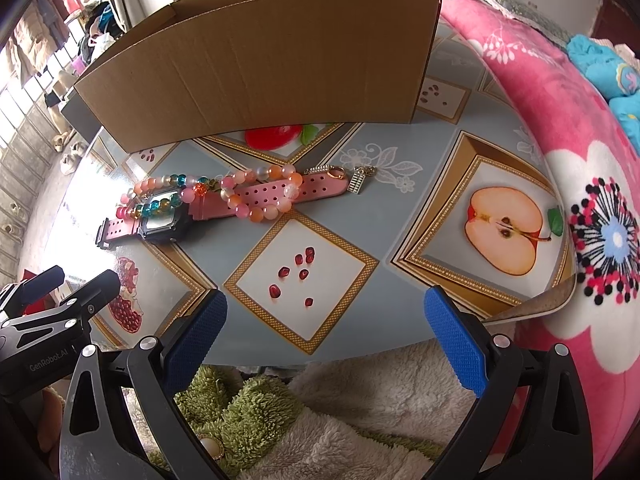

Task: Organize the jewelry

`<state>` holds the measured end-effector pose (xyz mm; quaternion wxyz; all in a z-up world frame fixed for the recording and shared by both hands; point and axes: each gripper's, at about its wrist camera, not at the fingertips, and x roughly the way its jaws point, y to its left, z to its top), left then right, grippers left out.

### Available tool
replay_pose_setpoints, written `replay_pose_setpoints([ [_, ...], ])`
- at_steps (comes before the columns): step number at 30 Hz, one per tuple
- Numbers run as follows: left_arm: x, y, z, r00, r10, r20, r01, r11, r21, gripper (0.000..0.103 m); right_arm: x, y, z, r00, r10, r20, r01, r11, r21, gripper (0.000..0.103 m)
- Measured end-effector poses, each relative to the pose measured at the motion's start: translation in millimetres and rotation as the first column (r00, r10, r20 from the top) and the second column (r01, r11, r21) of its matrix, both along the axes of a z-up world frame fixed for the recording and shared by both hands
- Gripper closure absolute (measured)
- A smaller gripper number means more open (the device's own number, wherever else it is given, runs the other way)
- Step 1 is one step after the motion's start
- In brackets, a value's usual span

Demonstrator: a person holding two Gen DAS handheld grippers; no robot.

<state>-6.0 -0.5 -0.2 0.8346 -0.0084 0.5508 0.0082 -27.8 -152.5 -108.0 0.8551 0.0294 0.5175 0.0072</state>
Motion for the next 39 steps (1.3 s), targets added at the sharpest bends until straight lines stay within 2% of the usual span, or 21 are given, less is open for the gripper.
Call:
replay_pose_setpoints([
  [39, -1.2, 4.1, 0.8, 1.0, 0.003, 0.004, -0.003, 1.0, 0.009, 0.005, 0.9, 3.1, 0.6, 1.0, 0.001, 0.002, -0.001, 1.0, 0.003, 0.008],
])
